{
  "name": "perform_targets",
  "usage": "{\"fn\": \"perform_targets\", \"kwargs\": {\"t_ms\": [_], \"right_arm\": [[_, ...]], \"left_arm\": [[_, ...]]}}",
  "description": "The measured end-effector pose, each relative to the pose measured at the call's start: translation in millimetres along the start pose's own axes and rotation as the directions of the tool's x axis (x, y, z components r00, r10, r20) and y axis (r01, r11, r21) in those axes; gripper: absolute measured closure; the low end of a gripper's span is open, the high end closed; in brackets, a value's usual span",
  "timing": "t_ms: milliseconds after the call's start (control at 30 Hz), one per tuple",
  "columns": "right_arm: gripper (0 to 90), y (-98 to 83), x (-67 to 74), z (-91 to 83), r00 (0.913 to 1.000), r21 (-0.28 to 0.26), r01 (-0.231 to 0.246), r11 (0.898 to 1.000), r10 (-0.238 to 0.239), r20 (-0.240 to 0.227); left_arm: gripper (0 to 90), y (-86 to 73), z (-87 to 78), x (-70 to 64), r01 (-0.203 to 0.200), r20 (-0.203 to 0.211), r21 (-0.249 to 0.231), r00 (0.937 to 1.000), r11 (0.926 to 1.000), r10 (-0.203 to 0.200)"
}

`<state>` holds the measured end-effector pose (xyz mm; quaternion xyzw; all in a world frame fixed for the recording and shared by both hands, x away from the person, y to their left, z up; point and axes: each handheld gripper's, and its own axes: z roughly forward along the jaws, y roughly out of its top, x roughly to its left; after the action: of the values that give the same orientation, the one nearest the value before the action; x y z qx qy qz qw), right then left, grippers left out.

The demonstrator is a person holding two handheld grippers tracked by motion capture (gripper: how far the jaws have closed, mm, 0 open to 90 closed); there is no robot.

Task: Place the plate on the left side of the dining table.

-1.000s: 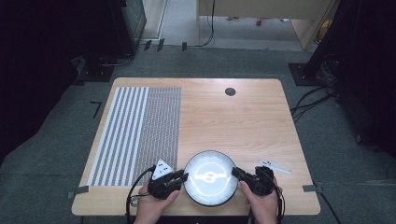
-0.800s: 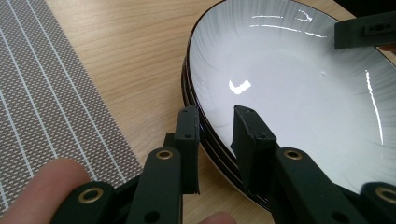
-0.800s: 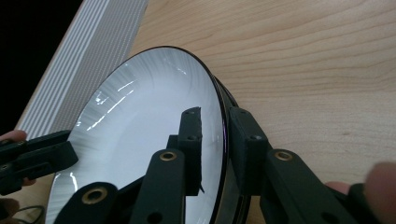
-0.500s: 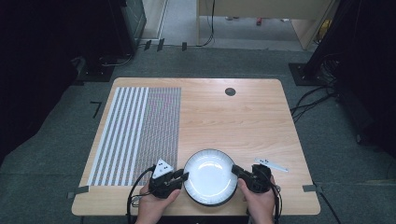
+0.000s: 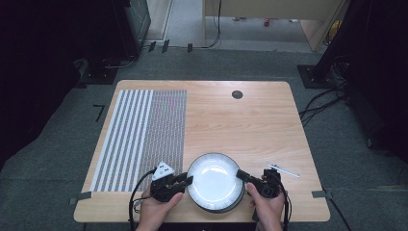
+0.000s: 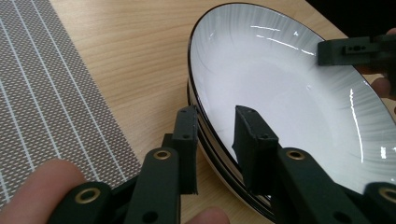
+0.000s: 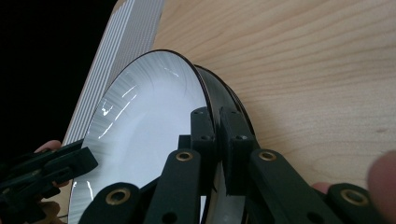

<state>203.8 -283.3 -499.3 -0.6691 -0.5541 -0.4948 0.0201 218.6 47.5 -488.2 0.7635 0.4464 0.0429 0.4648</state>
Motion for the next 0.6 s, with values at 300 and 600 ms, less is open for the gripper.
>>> {"fn": "perform_targets", "kwargs": {"t_ms": [300,600], "right_arm": [[85.1,-0.7,14.8,-5.0,0.9995,-0.032,0.025,0.999,-0.026,-0.016],[85.0,3.2,26.2,-2.9,0.9988,-0.038,0.046,0.998,-0.047,-0.017]], "left_arm": [[77.8,5.0,-7.8,5.5,0.066,0.009,-0.012,0.9978,0.9978,-0.066],[78.9,11.3,-16.9,6.4,0.057,-0.028,-0.025,0.9979,0.9981,-0.058]]}}
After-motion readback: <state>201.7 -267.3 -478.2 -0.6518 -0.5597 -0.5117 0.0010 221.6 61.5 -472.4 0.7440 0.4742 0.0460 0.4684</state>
